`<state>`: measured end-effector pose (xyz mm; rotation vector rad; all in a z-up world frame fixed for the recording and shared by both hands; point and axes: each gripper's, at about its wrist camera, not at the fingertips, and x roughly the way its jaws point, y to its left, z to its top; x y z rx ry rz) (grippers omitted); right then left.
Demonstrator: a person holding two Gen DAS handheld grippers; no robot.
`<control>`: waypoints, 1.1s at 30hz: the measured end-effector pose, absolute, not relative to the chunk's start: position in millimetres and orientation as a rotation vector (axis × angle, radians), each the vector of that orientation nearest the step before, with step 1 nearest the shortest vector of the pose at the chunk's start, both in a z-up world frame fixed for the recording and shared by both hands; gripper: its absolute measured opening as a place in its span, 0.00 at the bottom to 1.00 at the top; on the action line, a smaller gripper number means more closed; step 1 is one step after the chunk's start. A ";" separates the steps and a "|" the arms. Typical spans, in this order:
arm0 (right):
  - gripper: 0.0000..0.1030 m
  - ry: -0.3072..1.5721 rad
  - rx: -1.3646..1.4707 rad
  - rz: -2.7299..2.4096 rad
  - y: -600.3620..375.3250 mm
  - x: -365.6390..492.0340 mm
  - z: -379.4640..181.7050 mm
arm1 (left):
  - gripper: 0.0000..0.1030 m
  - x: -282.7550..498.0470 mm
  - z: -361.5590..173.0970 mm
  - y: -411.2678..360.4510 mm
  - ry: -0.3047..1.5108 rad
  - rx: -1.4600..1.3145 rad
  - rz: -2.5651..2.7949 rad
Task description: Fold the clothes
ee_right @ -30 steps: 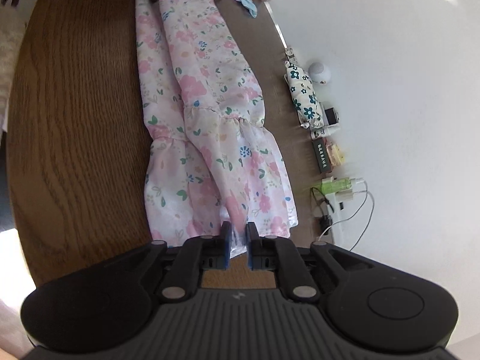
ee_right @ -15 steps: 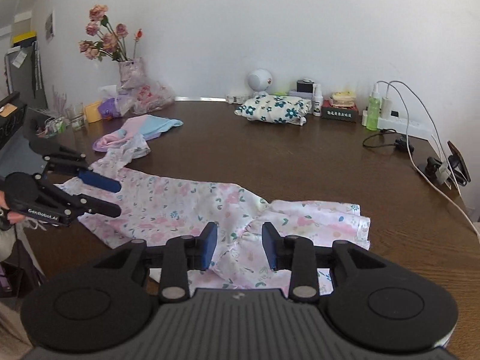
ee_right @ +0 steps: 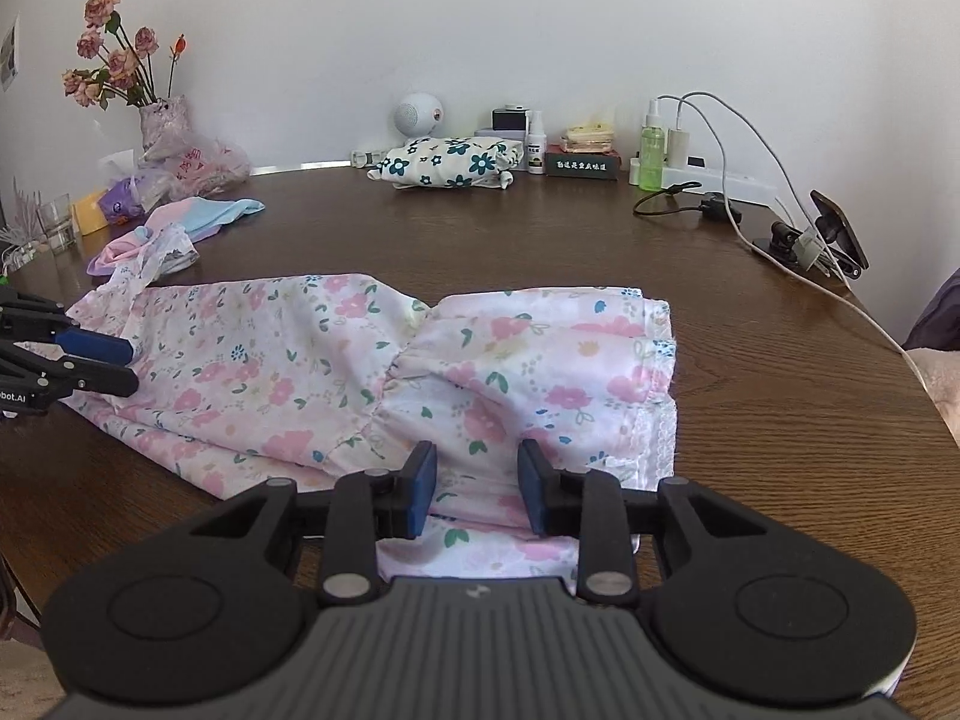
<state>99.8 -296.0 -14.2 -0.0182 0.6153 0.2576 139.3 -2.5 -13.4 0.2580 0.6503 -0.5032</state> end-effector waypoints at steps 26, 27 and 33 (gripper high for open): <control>0.39 0.554 -0.045 0.197 -265.3 87.2 -11.8 | 0.00 173.5 -4.4 44.6 0.791 -0.105 -0.379; 0.39 0.566 -0.040 0.193 -265.6 88.1 -15.4 | 0.01 173.8 -4.9 43.8 0.793 -0.095 -0.375; 0.39 0.559 0.015 0.206 -269.9 86.1 -10.6 | 0.21 157.2 8.6 36.7 0.713 -0.033 -0.360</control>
